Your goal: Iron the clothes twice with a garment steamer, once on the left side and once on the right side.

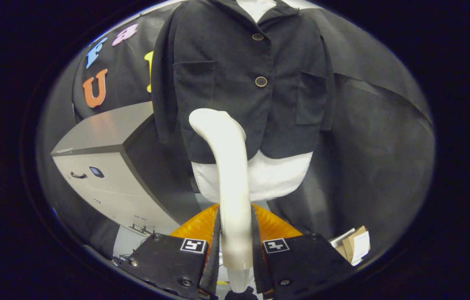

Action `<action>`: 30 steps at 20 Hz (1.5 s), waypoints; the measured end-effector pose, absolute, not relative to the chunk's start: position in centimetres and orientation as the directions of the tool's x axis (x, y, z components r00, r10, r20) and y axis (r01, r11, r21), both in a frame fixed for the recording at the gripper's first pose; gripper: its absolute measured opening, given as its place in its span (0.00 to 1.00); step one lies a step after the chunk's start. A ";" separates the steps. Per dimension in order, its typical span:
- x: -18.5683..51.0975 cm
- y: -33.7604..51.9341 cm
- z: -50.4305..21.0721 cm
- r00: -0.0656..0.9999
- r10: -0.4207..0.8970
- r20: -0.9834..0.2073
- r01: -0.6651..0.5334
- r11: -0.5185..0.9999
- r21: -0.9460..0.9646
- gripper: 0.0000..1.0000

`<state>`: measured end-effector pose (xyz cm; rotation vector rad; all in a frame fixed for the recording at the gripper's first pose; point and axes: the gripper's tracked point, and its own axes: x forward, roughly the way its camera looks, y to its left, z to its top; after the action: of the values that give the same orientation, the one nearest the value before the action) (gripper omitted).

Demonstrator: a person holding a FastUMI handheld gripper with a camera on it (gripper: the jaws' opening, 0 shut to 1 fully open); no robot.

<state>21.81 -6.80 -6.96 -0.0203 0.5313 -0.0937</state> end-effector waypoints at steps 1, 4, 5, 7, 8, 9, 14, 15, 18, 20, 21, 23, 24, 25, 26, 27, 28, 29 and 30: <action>21.5 -6.9 -6.5 0.861 -0.089 -0.501 0.084 0.996 -0.032 0.37; 20.2 -8.0 -4.7 0.877 -0.072 -0.475 0.082 0.997 0.000 0.37; 19.7 -8.6 -3.9 0.883 -0.069 -0.464 0.084 0.996 0.011 0.37; 18.9 -10.4 -2.1 0.895 -0.071 -0.441 0.097 0.995 0.035 0.37; 18.4 -11.4 -1.0 0.902 -0.075 -0.425 0.108 0.993 0.054 0.37; 18.2 -12.3 0.0 0.908 -0.080 -0.410 0.118 0.991 0.068 0.37; 17.5 -18.1 7.6 0.950 -0.149 -0.276 0.199 0.967 0.161 0.37; 17.5 -18.8 9.0 0.955 -0.151 -0.256 0.200 0.963 0.178 0.37; 18.6 -21.3 13.9 0.971 -0.164 -0.174 0.200 0.957 0.210 0.37; 19.5 -22.4 16.9 0.978 -0.169 -0.125 0.195 0.953 0.233 0.37; 20.1 -22.8 18.4 0.980 -0.169 -0.101 0.189 0.951 0.245 0.37; 21.2 -23.7 21.0 0.983 -0.177 -0.057 0.185 0.948 0.257 0.37; 21.8 -24.0 22.0 0.983 -0.178 -0.038 0.182 0.948 0.263 0.37; 22.5 -23.9 23.1 0.984 -0.176 -0.021 0.175 0.948 0.265 0.37; 23.1 -23.9 24.1 0.985 -0.173 -0.004 0.167 0.949 0.267 0.37; 23.9 -23.8 25.1 0.985 -0.169 0.014 0.160 0.951 0.266 0.37; 24.7 -23.8 26.0 0.985 -0.170 0.030 0.156 0.952 0.265 0.37; 25.5 -23.8 26.9 0.984 -0.175 0.044 0.158 0.953 0.260 0.37; 26.3 -23.7 27.4 0.982 -0.179 0.056 0.159 0.954 0.253 0.37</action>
<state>26.29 -23.70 27.39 0.2502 -0.0782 -0.1719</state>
